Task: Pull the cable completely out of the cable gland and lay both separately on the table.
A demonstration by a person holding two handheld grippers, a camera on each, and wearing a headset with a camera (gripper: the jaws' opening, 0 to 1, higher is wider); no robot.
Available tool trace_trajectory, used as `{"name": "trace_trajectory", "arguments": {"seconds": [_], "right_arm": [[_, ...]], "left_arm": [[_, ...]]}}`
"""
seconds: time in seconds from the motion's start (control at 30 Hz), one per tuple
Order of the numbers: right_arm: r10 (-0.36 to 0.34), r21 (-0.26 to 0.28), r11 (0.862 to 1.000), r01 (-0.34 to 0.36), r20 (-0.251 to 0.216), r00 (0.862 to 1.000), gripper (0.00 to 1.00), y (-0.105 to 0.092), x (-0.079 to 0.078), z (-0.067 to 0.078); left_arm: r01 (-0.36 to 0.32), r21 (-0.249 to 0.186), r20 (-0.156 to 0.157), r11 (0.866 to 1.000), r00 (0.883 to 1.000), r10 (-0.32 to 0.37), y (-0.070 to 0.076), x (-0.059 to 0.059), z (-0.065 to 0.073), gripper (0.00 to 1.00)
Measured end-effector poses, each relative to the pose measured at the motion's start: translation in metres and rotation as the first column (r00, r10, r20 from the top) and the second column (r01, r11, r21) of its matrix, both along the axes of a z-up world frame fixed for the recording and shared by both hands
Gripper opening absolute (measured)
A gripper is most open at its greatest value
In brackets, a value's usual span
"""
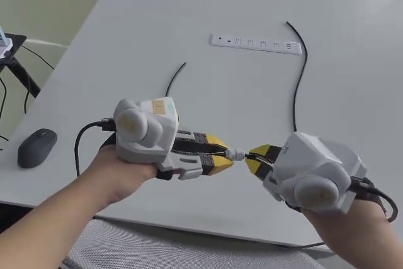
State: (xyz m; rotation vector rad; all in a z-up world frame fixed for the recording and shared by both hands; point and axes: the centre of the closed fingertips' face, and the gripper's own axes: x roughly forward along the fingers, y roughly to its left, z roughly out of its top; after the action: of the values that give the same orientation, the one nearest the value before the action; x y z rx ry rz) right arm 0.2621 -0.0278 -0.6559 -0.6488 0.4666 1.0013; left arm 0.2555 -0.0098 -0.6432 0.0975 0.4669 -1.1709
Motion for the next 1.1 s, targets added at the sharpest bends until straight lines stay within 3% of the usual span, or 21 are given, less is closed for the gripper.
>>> {"name": "trace_trajectory", "arguments": {"seconds": [0.57,1.1], "right_arm": [[-0.065,0.081,0.994,0.071,-0.076,0.995,0.0,-0.004,-0.002,-0.002],[-0.142,0.1,0.983,0.156,-0.13,0.981,0.0,-0.015,0.006,-0.013]], "left_arm": [[-0.001,-0.014,-0.01,1.0,1.0,0.001,-0.004,-0.003,0.0,0.15],[-0.016,-0.018,-0.008,1.0,1.0,0.015,0.003,-0.002,0.002,0.15]]}}
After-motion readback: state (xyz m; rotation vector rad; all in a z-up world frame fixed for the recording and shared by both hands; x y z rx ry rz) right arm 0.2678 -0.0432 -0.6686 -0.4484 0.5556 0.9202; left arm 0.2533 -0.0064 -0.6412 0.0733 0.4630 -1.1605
